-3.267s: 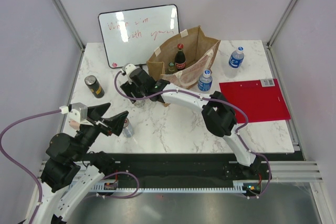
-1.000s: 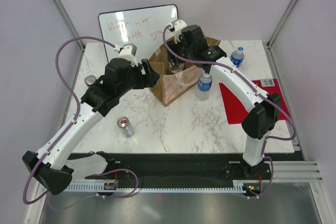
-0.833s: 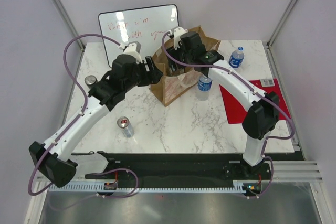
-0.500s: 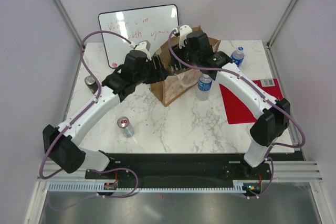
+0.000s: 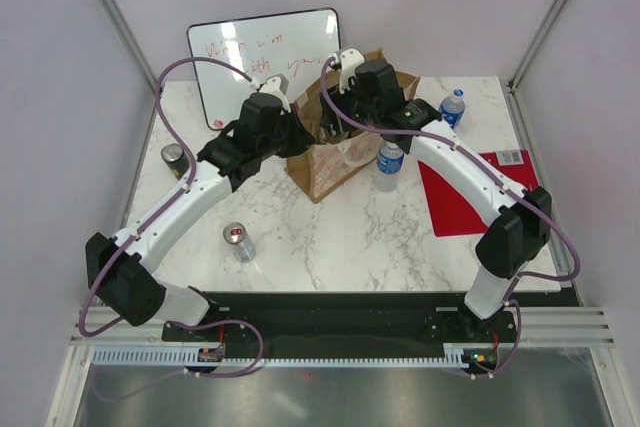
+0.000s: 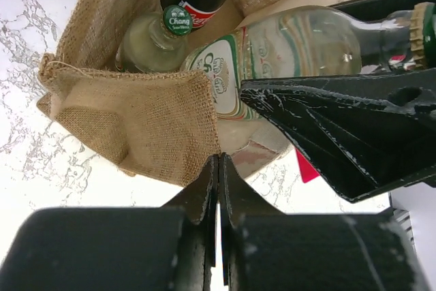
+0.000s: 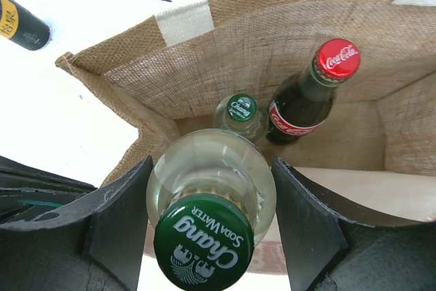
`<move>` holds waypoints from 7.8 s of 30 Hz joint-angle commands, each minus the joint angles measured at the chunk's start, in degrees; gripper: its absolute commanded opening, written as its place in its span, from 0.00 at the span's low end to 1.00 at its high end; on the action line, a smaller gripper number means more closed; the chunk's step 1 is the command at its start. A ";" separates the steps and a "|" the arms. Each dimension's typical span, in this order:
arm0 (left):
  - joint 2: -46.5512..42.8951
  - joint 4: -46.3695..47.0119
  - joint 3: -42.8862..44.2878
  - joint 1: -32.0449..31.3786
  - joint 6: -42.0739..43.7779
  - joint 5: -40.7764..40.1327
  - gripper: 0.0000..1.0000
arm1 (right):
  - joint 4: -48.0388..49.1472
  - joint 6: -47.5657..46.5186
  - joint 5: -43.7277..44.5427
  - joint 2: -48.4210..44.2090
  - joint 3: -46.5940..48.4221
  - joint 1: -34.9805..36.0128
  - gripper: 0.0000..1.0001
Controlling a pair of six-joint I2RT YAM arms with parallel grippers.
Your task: Place the beverage into the canvas bag
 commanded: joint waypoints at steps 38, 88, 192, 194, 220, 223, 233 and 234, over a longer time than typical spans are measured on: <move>-2.99 2.04 0.59 -0.14 -2.18 1.54 0.02 | 10.70 0.01 -1.36 8.07 -3.82 0.02 0.29; -5.19 3.62 -2.76 -0.14 -2.97 1.71 0.02 | 5.69 2.99 2.86 8.17 0.49 0.11 0.61; -35.68 -4.90 -25.16 -0.14 23.22 -0.57 0.96 | 7.47 -4.13 4.17 -12.31 -29.40 -13.25 0.25; -35.60 -4.90 -25.25 -0.14 23.22 -0.57 0.96 | 4.48 -3.69 4.96 -15.12 -27.73 -13.16 0.14; -35.68 -4.91 -25.51 -0.14 23.31 -0.75 0.96 | -0.04 -0.17 -1.02 -12.33 16.40 -13.16 0.00; -35.60 -4.99 -25.60 -0.14 23.31 -0.92 0.96 | 3.84 0.01 -1.36 -7.25 17.10 -13.16 0.00; -34.98 -4.91 -25.60 -0.14 23.31 -0.66 0.96 | 6.13 -5.44 4.34 6.40 21.33 -12.99 0.00; -34.98 -4.99 -25.60 -0.14 23.31 -0.66 0.96 | 6.22 -6.31 5.05 6.84 20.98 -12.99 0.00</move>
